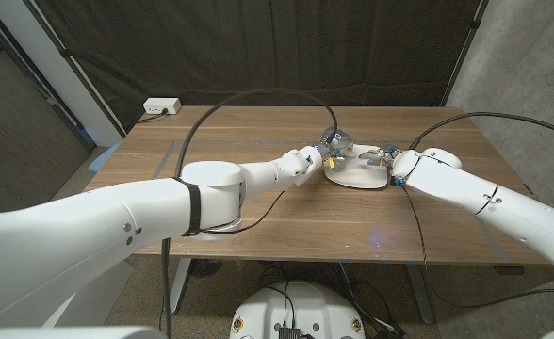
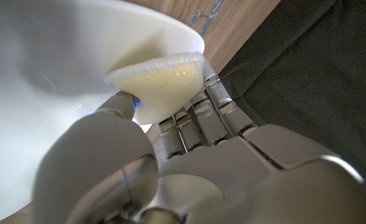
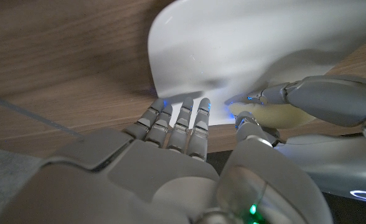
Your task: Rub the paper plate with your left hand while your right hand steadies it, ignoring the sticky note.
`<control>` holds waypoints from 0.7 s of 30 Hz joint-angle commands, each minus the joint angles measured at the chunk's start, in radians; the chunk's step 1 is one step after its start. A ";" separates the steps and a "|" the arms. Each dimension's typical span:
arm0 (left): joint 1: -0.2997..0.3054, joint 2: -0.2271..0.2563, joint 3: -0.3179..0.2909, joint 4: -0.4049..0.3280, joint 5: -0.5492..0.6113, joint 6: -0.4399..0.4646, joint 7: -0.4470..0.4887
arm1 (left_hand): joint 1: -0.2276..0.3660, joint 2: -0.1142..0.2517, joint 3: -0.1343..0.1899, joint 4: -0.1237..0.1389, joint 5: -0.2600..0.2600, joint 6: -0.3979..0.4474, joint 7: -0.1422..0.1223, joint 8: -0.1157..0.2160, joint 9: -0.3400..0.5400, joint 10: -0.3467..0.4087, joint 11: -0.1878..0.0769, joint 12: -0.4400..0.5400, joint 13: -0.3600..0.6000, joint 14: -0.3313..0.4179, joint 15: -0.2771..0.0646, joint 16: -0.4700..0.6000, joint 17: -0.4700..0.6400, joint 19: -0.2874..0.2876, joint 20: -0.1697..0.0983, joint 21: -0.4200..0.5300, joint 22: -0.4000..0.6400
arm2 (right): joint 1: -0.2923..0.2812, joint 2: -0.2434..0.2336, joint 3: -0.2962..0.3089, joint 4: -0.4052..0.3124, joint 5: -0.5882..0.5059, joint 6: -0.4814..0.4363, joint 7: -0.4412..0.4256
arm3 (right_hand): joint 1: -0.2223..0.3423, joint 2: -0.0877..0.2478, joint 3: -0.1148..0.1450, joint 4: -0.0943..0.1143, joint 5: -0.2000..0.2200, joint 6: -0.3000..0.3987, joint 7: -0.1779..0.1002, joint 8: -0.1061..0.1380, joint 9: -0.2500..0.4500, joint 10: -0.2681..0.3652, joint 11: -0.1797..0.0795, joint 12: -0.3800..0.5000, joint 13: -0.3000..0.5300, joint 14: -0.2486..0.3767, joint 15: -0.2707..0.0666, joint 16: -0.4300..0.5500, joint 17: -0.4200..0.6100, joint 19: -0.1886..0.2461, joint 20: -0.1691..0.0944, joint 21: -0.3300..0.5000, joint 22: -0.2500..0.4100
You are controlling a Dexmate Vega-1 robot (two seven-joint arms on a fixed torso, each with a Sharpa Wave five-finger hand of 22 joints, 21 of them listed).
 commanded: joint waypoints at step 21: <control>-0.006 -0.029 -0.013 0.078 0.049 -0.089 0.173 | -0.015 -0.082 -0.048 -0.023 0.042 -0.099 -0.018 -0.022 0.014 -0.107 0.028 0.001 0.013 -0.219 -0.067 -0.018 0.022 -0.138 0.067 -0.088 0.012 | -0.018 -0.009 0.027 0.014 -0.021 0.044 0.023 | -0.028 -0.001 -0.012 0.013 -0.007 -0.004 -0.006 -0.002 0.006 0.009 -0.002 0.008 0.003 0.009 -0.014 0.007 0.006 -0.002 -0.003 -0.005 0.003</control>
